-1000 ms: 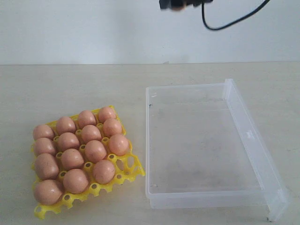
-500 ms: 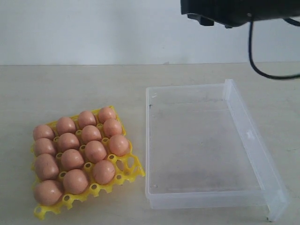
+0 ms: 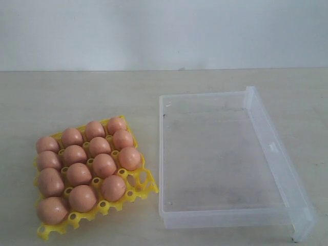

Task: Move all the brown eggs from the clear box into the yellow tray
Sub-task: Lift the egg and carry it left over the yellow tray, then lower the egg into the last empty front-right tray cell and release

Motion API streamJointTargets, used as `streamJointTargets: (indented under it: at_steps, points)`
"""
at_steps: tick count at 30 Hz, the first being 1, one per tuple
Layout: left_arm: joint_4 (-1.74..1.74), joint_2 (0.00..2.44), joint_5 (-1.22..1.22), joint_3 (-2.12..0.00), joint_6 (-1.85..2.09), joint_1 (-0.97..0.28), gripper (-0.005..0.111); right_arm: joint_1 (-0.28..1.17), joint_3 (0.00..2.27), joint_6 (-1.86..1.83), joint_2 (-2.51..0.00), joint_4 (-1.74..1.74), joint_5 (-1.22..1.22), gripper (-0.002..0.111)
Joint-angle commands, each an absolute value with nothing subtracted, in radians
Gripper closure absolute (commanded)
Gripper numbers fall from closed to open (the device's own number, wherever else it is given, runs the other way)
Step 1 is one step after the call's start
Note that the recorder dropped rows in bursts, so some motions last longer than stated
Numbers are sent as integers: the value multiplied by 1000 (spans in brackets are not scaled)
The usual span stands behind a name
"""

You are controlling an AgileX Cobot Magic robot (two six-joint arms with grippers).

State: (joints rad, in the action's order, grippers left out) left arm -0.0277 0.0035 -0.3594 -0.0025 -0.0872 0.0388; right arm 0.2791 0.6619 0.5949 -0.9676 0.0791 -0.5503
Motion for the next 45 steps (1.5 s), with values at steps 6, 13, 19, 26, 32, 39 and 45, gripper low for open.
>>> streamJointTargets:
  at_steps: [6, 13, 19, 26, 32, 39, 45]
  points:
    - [-26, 0, -355, 0, -86, 42, 103, 278, 668, 1222, -1355, 588, -1221, 108]
    - [-26, 0, -355, 0, -86, 42, 103, 280, 782, 1350, -1684, 870, -1221, 108]
    - [-26, 0, -355, 0, -86, 42, 103, 280, 803, 1356, -1805, 1168, -1221, 108]
    - [-26, 0, -355, 0, -86, 42, 103, 304, 803, 1346, -1828, 1190, -1100, 108]
    - [-26, 0, -355, 0, -86, 42, 103, 449, 803, 1175, -1828, 1272, -936, 108]
    - [-26, 0, -355, 0, -86, 42, 103, 510, 803, 1159, -1828, 1201, -634, 108]
    - [-26, 0, -355, 0, -86, 42, 103, 510, 803, 1021, -1828, 1039, -588, 108]
